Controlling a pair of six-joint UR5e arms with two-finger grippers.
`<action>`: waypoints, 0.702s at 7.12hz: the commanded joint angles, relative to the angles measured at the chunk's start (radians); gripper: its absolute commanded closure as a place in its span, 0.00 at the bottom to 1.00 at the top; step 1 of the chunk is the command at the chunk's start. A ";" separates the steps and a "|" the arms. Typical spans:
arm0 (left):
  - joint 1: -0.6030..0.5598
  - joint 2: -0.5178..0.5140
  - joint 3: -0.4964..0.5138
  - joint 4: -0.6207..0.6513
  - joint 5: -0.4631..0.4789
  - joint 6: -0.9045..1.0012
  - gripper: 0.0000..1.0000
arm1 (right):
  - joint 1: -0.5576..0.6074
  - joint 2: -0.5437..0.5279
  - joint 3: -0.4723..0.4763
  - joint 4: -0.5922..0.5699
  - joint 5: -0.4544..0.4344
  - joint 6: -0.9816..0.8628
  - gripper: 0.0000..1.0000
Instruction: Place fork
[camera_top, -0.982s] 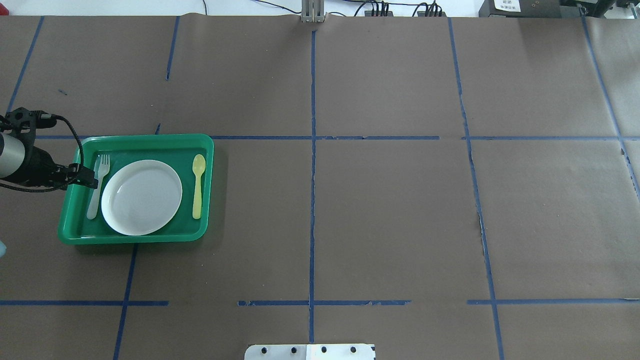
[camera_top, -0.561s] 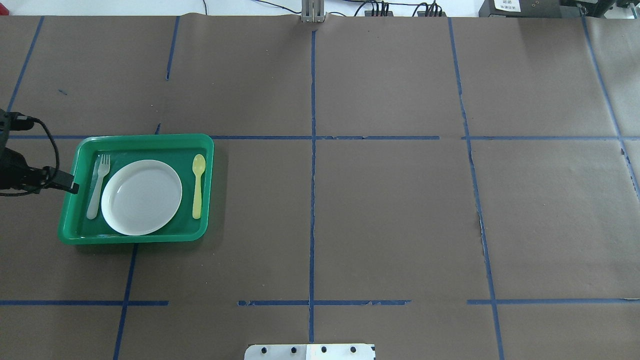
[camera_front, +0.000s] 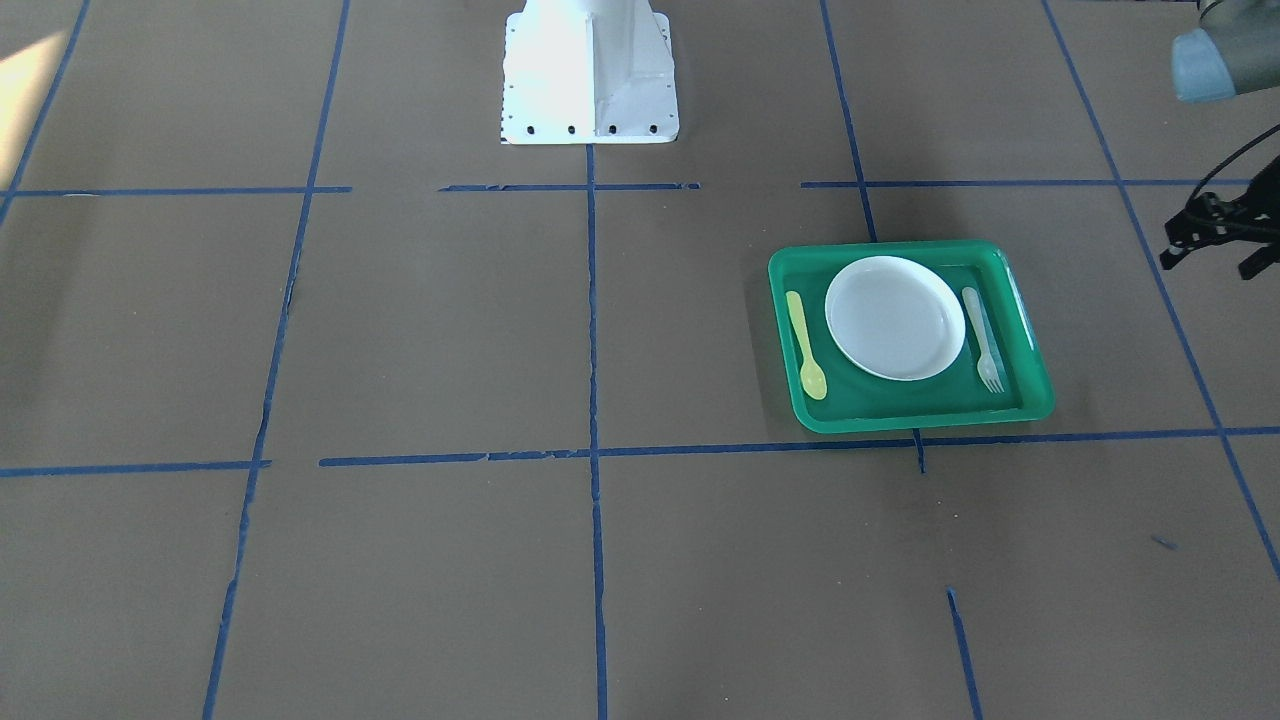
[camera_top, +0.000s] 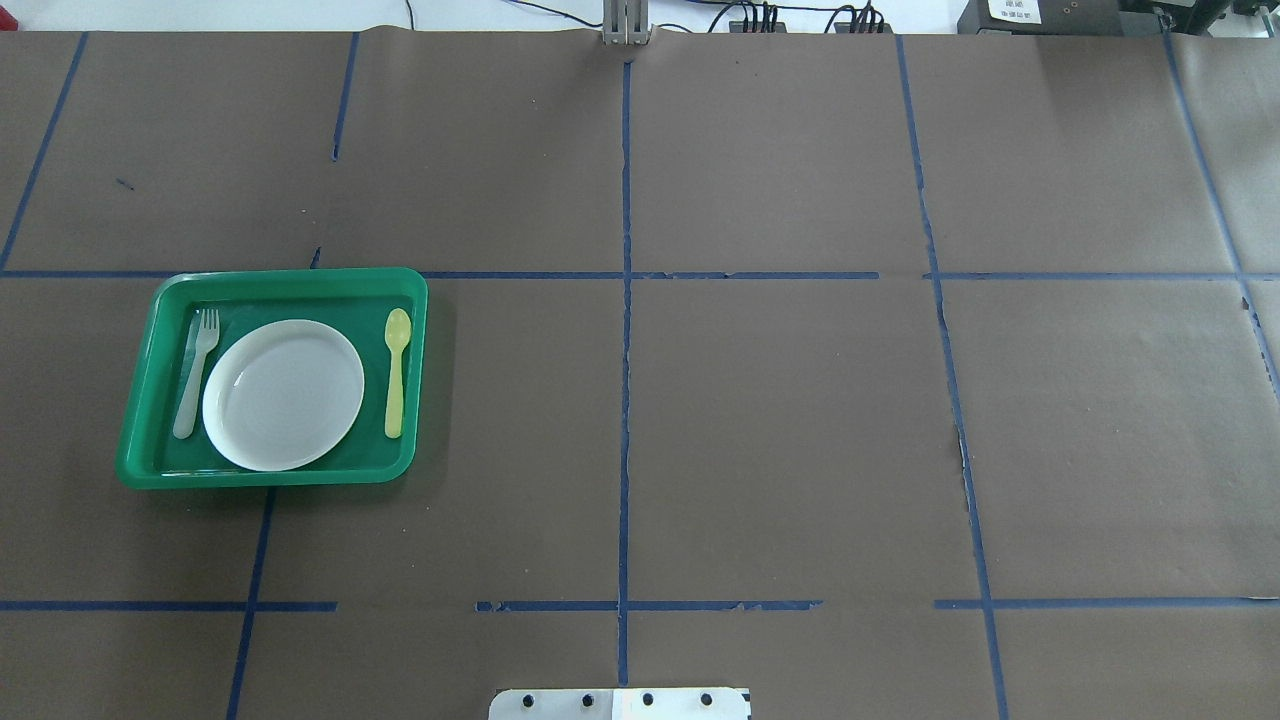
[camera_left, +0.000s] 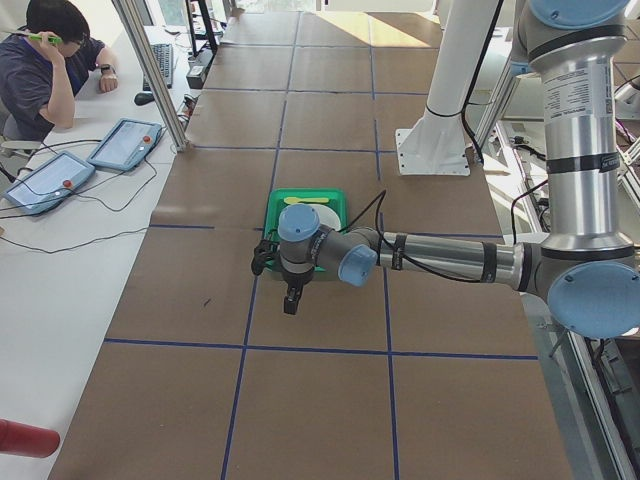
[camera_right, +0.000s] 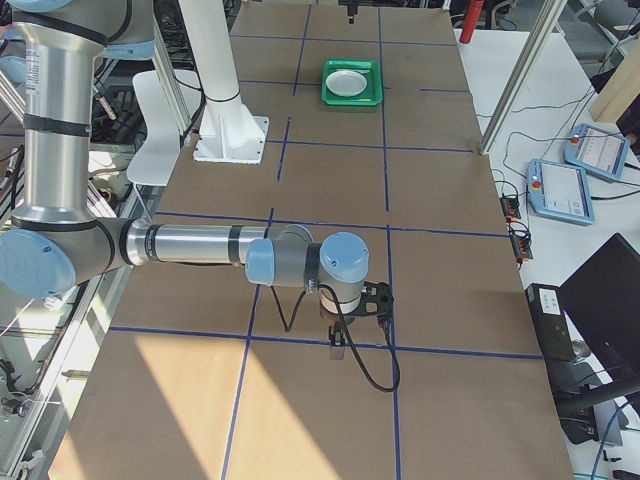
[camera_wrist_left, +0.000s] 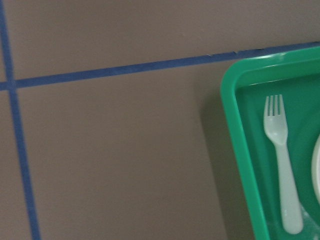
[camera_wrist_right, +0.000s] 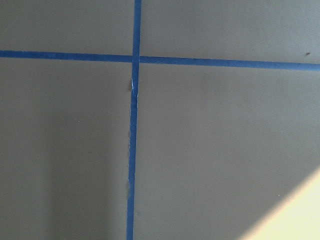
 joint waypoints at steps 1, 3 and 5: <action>-0.190 0.004 -0.001 0.190 0.003 0.251 0.00 | 0.000 0.000 0.001 0.000 0.000 0.000 0.00; -0.250 0.005 0.010 0.277 -0.007 0.339 0.00 | 0.000 0.000 -0.001 0.000 0.000 0.000 0.00; -0.250 0.002 0.012 0.264 0.000 0.341 0.00 | 0.000 0.000 0.001 0.000 0.000 0.000 0.00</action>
